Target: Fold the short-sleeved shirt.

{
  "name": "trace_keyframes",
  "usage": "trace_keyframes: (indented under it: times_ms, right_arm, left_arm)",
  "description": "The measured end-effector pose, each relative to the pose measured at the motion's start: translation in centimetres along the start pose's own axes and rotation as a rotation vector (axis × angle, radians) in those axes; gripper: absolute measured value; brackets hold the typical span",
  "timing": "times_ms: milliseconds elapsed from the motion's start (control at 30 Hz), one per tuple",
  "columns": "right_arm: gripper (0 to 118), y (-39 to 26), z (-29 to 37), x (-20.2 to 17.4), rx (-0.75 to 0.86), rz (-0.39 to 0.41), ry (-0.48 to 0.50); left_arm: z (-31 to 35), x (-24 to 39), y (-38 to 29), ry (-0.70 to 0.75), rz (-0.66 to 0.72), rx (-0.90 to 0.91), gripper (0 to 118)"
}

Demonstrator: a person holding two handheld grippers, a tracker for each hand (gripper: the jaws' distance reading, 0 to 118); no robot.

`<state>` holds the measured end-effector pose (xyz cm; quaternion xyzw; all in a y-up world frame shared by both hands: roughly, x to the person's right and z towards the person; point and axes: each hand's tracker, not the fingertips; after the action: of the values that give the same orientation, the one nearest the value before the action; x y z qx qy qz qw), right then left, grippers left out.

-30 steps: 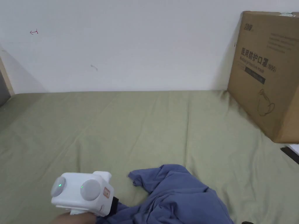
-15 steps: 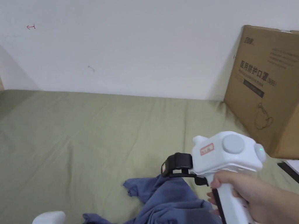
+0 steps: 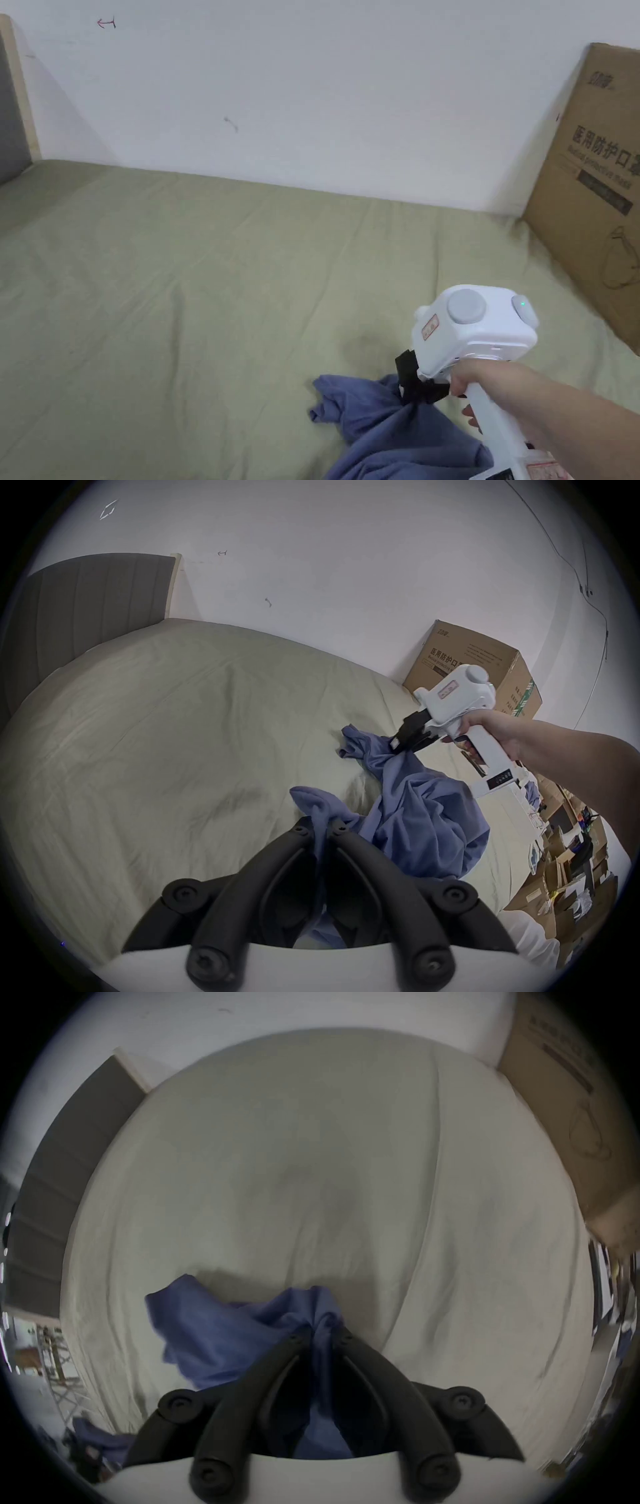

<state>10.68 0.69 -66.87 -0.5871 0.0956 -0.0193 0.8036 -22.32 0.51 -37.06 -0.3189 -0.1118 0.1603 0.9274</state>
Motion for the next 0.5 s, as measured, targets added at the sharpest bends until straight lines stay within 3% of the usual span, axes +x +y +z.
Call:
trace_keyframes:
  times_ms: [67,167,200,367,500]
  right_arm:
    - [11,-2.2,3.5,0.6,0.120,-0.028,0.029]
    - [11,-5.7,10.7,2.8,0.297,-0.111,0.266]
    - [11,-6.1,12.7,3.9,0.319,-0.126,0.295]
    - [10,-12.9,24.4,6.1,0.448,-0.140,0.297]
    - [11,-15.6,31.2,7.9,0.549,-0.227,0.320]
  left_arm:
    - [0.9,0.1,0.4,0.000,0.000,0.006,3]
    - [3.4,0.3,1.8,-0.010,0.005,0.031,3]
    - [4.6,0.5,2.5,-0.007,-0.011,0.065,3]
    - [9.1,1.7,6.8,-0.005,-0.063,0.180,3]
    - [10.6,4.5,11.2,-0.072,-0.134,0.214,3]
